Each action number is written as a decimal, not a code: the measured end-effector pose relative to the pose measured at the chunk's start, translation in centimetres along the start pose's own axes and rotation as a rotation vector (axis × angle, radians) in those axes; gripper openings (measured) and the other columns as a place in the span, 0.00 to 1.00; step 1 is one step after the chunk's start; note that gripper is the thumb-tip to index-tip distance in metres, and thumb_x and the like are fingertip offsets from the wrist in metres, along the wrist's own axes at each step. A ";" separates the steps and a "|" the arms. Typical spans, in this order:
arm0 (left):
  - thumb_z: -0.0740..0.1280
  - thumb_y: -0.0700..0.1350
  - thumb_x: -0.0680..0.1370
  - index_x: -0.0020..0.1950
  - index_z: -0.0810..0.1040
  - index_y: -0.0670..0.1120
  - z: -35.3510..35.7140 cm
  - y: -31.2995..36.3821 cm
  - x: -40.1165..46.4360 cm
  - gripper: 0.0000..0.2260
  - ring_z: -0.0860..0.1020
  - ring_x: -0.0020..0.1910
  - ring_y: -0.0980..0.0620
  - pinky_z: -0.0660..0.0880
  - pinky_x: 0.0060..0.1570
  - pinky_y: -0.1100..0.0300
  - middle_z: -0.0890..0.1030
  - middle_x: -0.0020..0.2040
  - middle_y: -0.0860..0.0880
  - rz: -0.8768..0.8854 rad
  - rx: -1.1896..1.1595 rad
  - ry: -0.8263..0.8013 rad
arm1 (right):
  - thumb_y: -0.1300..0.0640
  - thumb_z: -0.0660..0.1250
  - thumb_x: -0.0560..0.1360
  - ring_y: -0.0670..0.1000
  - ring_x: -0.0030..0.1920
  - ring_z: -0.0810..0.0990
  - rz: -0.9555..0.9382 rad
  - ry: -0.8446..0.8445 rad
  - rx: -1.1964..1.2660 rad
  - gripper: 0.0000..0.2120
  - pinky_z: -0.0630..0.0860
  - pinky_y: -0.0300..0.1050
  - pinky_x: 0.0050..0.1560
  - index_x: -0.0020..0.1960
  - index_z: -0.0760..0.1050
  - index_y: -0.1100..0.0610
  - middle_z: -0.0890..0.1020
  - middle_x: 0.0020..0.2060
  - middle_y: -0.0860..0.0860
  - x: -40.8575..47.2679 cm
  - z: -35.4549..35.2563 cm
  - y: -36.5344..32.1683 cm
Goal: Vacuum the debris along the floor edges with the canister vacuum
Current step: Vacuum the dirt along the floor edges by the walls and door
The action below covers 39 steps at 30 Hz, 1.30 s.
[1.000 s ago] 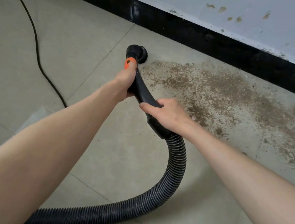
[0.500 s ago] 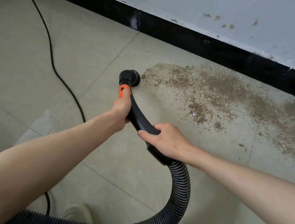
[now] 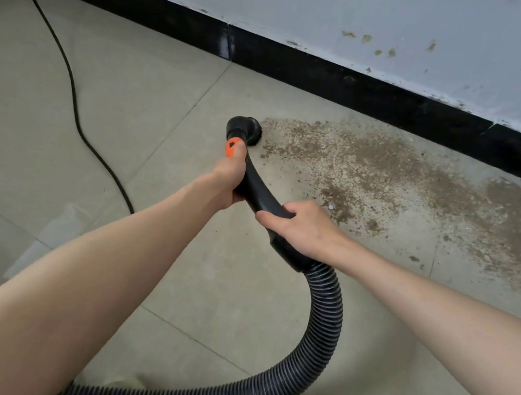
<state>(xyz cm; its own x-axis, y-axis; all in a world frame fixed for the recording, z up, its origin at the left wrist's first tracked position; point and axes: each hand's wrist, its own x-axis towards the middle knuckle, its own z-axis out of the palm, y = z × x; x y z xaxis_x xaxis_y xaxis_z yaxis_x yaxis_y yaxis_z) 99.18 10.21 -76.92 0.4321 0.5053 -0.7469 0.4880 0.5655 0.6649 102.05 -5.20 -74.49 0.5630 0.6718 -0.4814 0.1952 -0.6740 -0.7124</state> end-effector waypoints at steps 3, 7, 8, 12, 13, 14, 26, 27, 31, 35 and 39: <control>0.55 0.59 0.80 0.68 0.67 0.41 0.9 1.1 1.2 0.26 0.75 0.52 0.47 0.73 0.47 0.54 0.74 0.55 0.45 0.011 0.010 -0.011 | 0.40 0.68 0.73 0.50 0.32 0.79 0.004 0.014 0.004 0.18 0.73 0.44 0.37 0.33 0.73 0.52 0.81 0.29 0.47 1.6 -0.5 0.0; 0.55 0.60 0.80 0.66 0.68 0.41 2.3 2.2 2.4 0.26 0.75 0.52 0.47 0.74 0.47 0.55 0.75 0.57 0.45 0.023 0.045 -0.024 | 0.40 0.68 0.73 0.49 0.31 0.77 0.027 0.047 -0.004 0.19 0.70 0.44 0.35 0.32 0.72 0.52 0.78 0.28 0.46 2.9 -1.8 0.6; 0.55 0.60 0.80 0.66 0.68 0.41 2.7 2.4 2.7 0.25 0.75 0.52 0.47 0.74 0.46 0.55 0.75 0.57 0.44 0.026 0.050 -0.024 | 0.40 0.68 0.73 0.48 0.31 0.77 0.031 0.056 -0.006 0.19 0.70 0.44 0.35 0.33 0.72 0.52 0.78 0.28 0.46 3.1 -2.2 0.7; 0.55 0.61 0.80 0.65 0.68 0.41 3.7 3.0 3.3 0.26 0.75 0.52 0.47 0.73 0.47 0.55 0.75 0.55 0.45 0.017 0.058 -0.042 | 0.39 0.67 0.73 0.50 0.32 0.78 0.036 0.092 -0.044 0.19 0.71 0.44 0.35 0.33 0.73 0.52 0.79 0.30 0.47 3.8 -2.5 0.6; 0.56 0.62 0.79 0.65 0.68 0.41 3.6 3.2 3.3 0.26 0.75 0.52 0.47 0.73 0.48 0.55 0.75 0.55 0.45 0.013 0.062 -0.051 | 0.39 0.67 0.73 0.51 0.32 0.79 0.034 0.095 -0.041 0.19 0.71 0.44 0.35 0.33 0.73 0.53 0.79 0.30 0.48 3.9 -2.3 0.5; 0.56 0.62 0.79 0.65 0.69 0.41 3.5 3.2 3.4 0.26 0.75 0.52 0.47 0.73 0.48 0.55 0.75 0.55 0.45 0.012 0.068 -0.055 | 0.39 0.67 0.73 0.52 0.33 0.79 0.030 0.091 -0.033 0.19 0.71 0.44 0.35 0.34 0.72 0.53 0.80 0.31 0.49 4.0 -2.1 0.4; 0.54 0.60 0.80 0.65 0.67 0.43 0.2 1.0 1.7 0.24 0.75 0.51 0.48 0.73 0.46 0.53 0.75 0.57 0.45 0.034 0.089 0.001 | 0.39 0.68 0.73 0.51 0.34 0.77 0.012 -0.013 0.040 0.20 0.69 0.44 0.36 0.34 0.72 0.54 0.79 0.33 0.51 1.6 0.4 0.1; 0.54 0.60 0.80 0.67 0.66 0.42 -0.1 0.6 1.4 0.25 0.74 0.53 0.47 0.73 0.47 0.52 0.74 0.59 0.44 0.025 0.079 0.006 | 0.39 0.68 0.73 0.51 0.34 0.77 0.009 -0.019 0.035 0.20 0.69 0.44 0.36 0.34 0.72 0.54 0.79 0.33 0.50 1.2 0.7 0.1; 0.54 0.60 0.80 0.70 0.66 0.42 -1.0 -0.8 0.0 0.27 0.74 0.56 0.45 0.73 0.48 0.52 0.74 0.63 0.43 0.012 0.018 0.042 | 0.39 0.68 0.72 0.50 0.33 0.77 -0.009 -0.030 -0.008 0.20 0.69 0.44 0.35 0.34 0.72 0.54 0.79 0.31 0.49 -0.5 1.4 -0.2; 0.55 0.60 0.79 0.70 0.66 0.44 -1.5 -3.0 -1.6 0.26 0.74 0.58 0.45 0.73 0.47 0.52 0.74 0.63 0.43 -0.001 -0.027 0.104 | 0.38 0.68 0.72 0.54 0.38 0.81 -0.029 -0.065 -0.034 0.20 0.75 0.47 0.41 0.37 0.76 0.56 0.83 0.36 0.54 -2.5 2.1 0.7; 0.54 0.60 0.80 0.68 0.67 0.43 -1.6 -5.0 -2.7 0.25 0.74 0.55 0.46 0.73 0.48 0.53 0.74 0.58 0.45 0.004 -0.049 0.168 | 0.40 0.68 0.73 0.51 0.36 0.81 -0.034 -0.114 -0.021 0.19 0.76 0.46 0.43 0.33 0.75 0.53 0.84 0.35 0.51 -4.4 2.3 1.4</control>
<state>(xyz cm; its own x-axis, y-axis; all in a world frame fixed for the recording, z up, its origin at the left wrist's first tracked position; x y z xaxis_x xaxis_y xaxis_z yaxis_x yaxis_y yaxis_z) 94.35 7.05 -78.23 0.2988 0.6072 -0.7362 0.4470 0.5925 0.6701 98.01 -8.42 -74.55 0.4611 0.7242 -0.5128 0.2299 -0.6557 -0.7192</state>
